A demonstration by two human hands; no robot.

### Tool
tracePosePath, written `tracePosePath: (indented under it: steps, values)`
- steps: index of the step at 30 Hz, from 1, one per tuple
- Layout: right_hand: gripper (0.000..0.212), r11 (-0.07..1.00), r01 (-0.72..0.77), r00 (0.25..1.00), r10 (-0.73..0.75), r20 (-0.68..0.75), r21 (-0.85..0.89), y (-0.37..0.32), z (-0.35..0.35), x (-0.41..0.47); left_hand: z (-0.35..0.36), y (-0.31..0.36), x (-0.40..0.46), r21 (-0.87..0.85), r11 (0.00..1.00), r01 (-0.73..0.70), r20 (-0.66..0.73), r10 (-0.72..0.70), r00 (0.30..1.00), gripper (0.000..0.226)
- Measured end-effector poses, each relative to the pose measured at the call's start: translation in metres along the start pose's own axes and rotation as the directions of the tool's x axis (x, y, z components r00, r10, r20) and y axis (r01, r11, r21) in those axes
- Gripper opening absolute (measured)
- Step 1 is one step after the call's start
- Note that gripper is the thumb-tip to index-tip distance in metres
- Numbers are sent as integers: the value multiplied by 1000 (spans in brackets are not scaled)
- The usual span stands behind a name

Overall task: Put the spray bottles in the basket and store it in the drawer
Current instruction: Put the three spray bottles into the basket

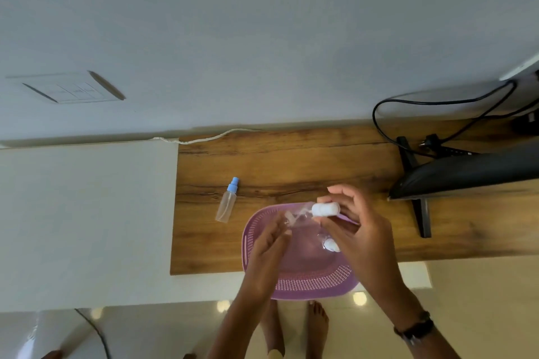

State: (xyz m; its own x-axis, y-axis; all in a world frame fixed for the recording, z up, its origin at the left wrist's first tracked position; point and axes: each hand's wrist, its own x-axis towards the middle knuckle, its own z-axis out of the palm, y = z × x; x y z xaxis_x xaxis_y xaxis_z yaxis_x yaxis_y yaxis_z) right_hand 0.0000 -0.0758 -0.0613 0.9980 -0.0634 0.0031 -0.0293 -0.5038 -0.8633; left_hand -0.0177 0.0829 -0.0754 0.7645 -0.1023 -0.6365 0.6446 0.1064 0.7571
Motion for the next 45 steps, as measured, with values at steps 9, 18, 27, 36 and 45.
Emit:
tracePosePath:
  steps: [9, 18, 27, 36, 45]
  values:
    - [38, 967, -256, 956, 253, 147, -2, 28, 43, -65, 22, -42, -29, 27, 999, 17, -23, -17, 1000, 32]
    - [39, 979, -17, 1000, 21, 17, -201, 53, 73, -65, 24, -69, -7, 47, 998, 49, -94, -44, 995, 32]
    - [32, 922, 122, 993, -108, 57, -369, 75, 77, -59, 24, -72, 2, 83, 994, 68, -115, -58, 992, 34]
    - [30, 935, 82, 985, -22, 173, -346, 86, 76, -62, 26, -72, -1, 116, 991, 65, -135, -49, 990, 33]
    - [32, 924, 78, 986, -17, 164, -374, 79, 73, -63, 22, -69, -6, 116, 992, 55, -143, -38, 989, 35]
